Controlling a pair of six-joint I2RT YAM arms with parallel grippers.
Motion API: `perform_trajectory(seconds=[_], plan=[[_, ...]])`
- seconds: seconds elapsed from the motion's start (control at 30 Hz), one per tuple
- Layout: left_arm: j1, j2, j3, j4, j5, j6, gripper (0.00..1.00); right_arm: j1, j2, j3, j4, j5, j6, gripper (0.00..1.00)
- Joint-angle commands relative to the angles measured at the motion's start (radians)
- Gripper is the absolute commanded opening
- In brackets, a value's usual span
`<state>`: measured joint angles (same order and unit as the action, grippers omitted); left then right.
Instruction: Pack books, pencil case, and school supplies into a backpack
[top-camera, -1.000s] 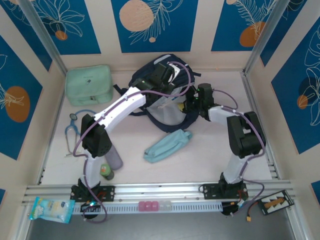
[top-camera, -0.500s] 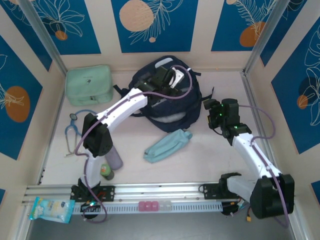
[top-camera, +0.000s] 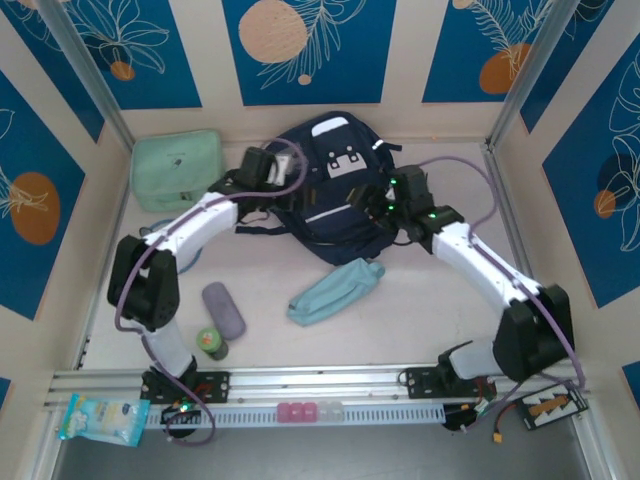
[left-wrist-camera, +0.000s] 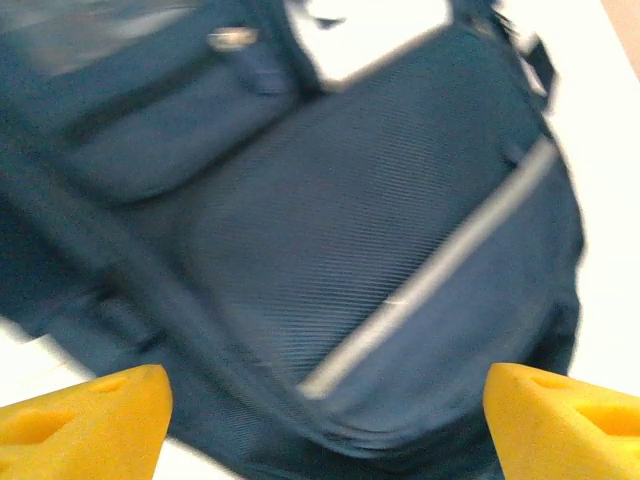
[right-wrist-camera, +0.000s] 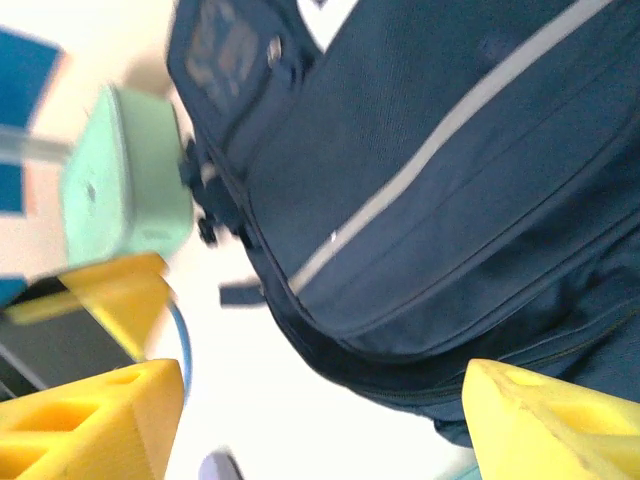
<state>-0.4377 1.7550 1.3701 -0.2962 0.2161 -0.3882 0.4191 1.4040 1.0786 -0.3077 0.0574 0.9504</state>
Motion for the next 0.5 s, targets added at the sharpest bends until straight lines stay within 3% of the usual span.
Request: perform_trajectory(seconds=[0.0,0.23,0.47], plan=[[0.062,-0.004,-0.09,0.06,0.052,-0.194,0.77,0.037,0.085,0.026,-0.029,-0.058,-0.012,0.74],[0.132,0.116,-0.056,-0.003,-0.02,-0.288,0.56,0.039,0.186,0.047,-0.021,-0.083,0.011,0.73],[0.157,0.245,0.05,0.021,-0.002,-0.311,0.48,0.015,0.215,0.022,-0.013,-0.097,0.038,0.73]])
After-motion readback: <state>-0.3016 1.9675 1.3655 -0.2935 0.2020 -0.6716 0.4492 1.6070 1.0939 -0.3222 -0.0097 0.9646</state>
